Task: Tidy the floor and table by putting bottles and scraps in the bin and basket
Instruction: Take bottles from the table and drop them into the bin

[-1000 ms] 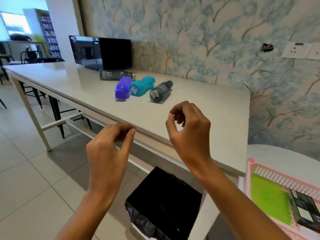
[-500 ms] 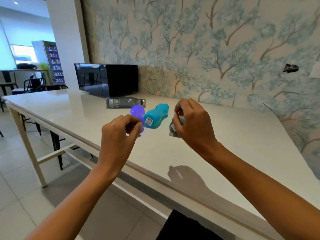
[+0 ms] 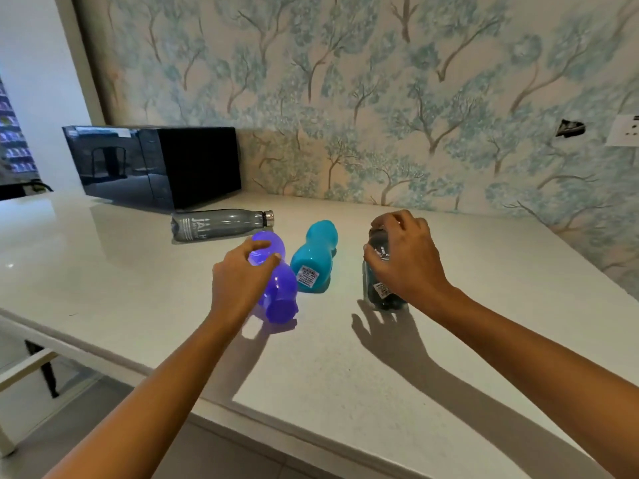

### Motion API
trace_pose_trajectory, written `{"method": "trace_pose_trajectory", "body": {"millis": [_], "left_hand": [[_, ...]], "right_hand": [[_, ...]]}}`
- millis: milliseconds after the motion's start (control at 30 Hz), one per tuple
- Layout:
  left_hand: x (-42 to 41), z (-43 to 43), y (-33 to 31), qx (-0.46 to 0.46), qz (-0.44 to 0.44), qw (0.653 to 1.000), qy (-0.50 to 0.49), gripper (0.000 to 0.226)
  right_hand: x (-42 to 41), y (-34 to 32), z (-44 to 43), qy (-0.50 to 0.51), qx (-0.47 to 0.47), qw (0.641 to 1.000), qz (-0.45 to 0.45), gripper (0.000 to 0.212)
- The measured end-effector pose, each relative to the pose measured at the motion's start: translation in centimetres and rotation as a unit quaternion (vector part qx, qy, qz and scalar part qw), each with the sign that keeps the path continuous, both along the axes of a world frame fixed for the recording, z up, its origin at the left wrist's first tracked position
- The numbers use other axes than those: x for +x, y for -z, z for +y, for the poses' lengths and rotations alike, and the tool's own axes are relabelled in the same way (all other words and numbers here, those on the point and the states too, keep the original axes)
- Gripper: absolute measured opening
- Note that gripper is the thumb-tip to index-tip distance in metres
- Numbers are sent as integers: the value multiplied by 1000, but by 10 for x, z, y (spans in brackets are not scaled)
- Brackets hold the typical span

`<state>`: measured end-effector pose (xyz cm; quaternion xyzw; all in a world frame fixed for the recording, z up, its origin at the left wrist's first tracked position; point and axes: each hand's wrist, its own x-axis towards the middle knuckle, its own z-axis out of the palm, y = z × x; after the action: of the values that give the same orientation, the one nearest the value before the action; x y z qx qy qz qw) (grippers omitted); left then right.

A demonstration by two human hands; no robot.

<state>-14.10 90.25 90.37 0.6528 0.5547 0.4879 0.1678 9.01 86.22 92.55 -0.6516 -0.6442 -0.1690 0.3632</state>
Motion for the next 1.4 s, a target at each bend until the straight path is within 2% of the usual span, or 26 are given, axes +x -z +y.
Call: {"method": "trace_pose_trajectory", "body": {"millis": [100, 167, 233, 333, 400, 533, 633, 800, 1033, 1400], "left_hand": [[-6, 42, -2, -166, -108, 980, 26, 64], [-6, 60, -1, -257, -116, 958, 59, 83], [-6, 71, 3, -309, -92, 942, 92, 98], [-6, 85, 18, -301, -63, 945, 115, 111], [-7, 92, 27, -304, -74, 940, 139, 112], [-10, 100, 28, -317, -90, 929, 169, 108], [-16, 103, 26, -336, -101, 917, 190, 100], [-29, 108, 23, -328, -113, 918, 194, 90], [-51, 109, 21, -259, -112, 936, 209, 95], [-80, 83, 11, -160, -128, 926, 316, 88]], "right_hand": [[-3, 5, 23, 56, -103, 990, 73, 63], [-5, 12, 34, 90, -161, 978, 98, 74], [-9, 21, 42, 125, -194, 966, 120, 81], [-15, 35, 47, 185, -211, 949, 141, 87], [-20, 44, 49, 221, -215, 939, 152, 92], [-29, 59, 44, 250, -215, 929, 172, 91], [-32, 64, 38, 251, -188, 936, 161, 85], [-35, 66, 26, 257, -136, 940, 179, 84], [-59, 71, 1, 277, -65, 947, 147, 82], [-125, 46, -83, 257, 82, 955, 122, 81]]}}
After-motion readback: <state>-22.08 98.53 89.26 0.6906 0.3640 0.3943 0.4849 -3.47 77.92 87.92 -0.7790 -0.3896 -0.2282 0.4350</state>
